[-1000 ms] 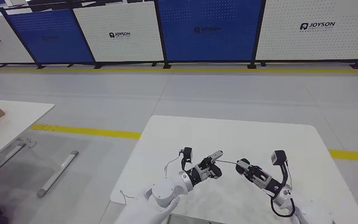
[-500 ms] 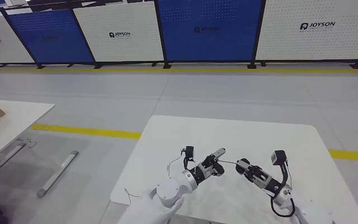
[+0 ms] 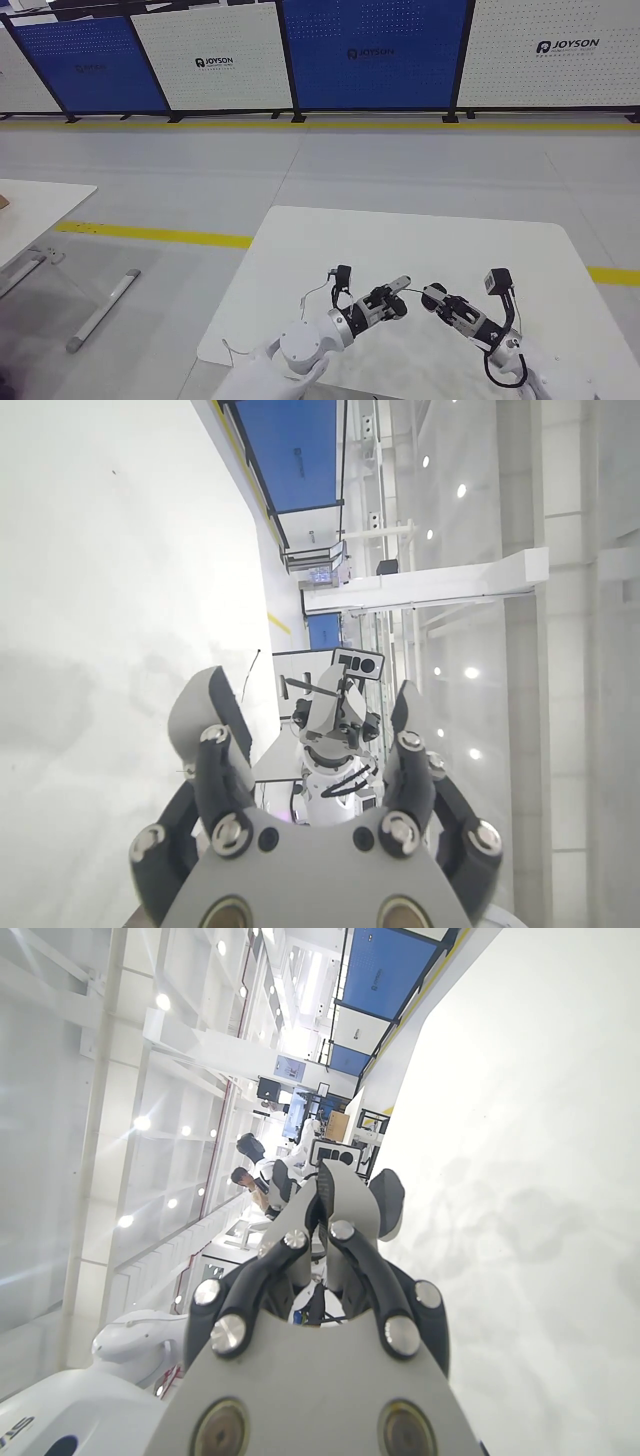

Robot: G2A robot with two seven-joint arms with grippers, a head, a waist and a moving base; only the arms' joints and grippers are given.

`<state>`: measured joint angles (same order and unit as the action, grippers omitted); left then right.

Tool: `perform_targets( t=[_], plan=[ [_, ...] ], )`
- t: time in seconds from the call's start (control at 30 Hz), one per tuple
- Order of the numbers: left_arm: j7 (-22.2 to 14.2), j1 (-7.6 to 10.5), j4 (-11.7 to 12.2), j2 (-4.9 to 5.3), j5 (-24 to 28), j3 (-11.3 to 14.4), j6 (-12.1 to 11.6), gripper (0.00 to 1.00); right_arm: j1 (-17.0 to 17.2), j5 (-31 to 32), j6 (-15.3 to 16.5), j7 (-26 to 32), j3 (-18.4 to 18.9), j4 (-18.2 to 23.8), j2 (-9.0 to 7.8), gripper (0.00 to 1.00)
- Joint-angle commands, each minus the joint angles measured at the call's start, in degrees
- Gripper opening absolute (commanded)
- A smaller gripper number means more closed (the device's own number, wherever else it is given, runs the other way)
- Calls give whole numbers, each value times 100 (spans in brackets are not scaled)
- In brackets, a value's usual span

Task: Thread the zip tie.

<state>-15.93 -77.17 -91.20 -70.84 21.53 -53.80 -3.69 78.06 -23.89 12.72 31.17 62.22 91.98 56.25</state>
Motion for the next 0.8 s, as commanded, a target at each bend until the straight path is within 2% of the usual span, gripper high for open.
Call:
perform_targets(
  t=[0.0, 0.03, 0.1, 0.17, 0.2, 0.77],
  plan=[
    [-98, 11, 6, -1, 121, -21, -8, 4, 0, 0, 0, 0, 0, 0, 0, 0],
    [-119, 17, 9, -2, 155, -31, -16, 2, 0, 0, 0, 0, 0, 0, 0, 0],
    [-148, 29, 13, -8, 262, -42, -10, 8, 0, 0, 0, 0, 0, 0, 0, 0],
    [-186, 46, 10, -13, 324, -42, -19, 7, 0, 0, 0, 0, 0, 0, 0, 0],
    [-200, 53, 12, -17, 354, -41, -25, 0, 0, 0, 0, 0, 0, 0, 0, 0],
    [-205, 86, 28, -40, 358, -12, -93, 0, 0, 0, 0, 0, 0, 0, 0, 0]
  ],
)
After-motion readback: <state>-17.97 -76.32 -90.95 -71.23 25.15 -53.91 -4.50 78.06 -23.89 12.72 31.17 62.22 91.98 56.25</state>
